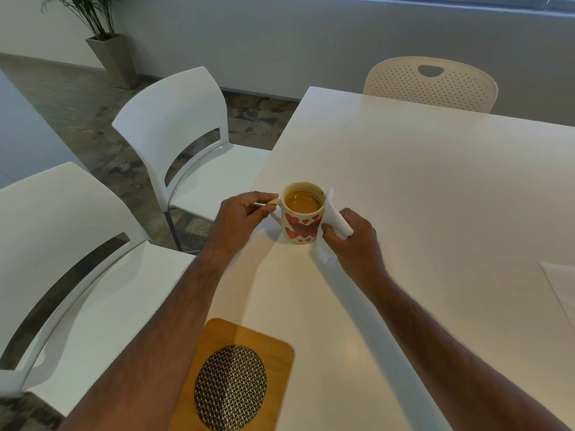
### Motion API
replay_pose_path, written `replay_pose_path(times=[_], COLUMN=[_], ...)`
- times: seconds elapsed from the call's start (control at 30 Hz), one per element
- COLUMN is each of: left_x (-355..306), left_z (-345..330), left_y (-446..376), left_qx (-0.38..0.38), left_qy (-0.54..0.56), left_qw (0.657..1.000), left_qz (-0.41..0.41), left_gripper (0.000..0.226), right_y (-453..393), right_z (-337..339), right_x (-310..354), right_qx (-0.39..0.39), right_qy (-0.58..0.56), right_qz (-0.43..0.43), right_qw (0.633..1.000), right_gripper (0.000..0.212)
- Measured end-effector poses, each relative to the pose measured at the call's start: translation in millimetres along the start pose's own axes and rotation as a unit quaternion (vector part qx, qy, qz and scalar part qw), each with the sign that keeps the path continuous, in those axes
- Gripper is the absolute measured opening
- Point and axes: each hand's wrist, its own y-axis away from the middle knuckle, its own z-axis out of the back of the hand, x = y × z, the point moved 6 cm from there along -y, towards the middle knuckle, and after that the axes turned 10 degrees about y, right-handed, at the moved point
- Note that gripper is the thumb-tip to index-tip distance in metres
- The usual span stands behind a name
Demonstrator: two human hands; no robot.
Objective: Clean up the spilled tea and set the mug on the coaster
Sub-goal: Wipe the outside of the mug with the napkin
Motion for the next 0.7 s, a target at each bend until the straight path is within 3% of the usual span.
replay_pose_path(times=[0.37,0.7], left_x=[0.1,0.8], left_z=[-0.4,-0.7], left_y=[-0.3,-0.3], left_qx=[-0.004,0.004], left_qy=[0.014,0.015], left_qw=[1.0,1.0], left_qz=[0.005,0.008], left_gripper=[0.028,0.026], right_y=[6.1,14.6], right_z=[3.4,-14.4], right_x=[36.8,27.6], right_qx=[0.012,0.036], right_qy=[-0.001,0.017], right_qz=[0.063,0.037], right_qw=[0.998,0.999], right_gripper=[0.017,0.023])
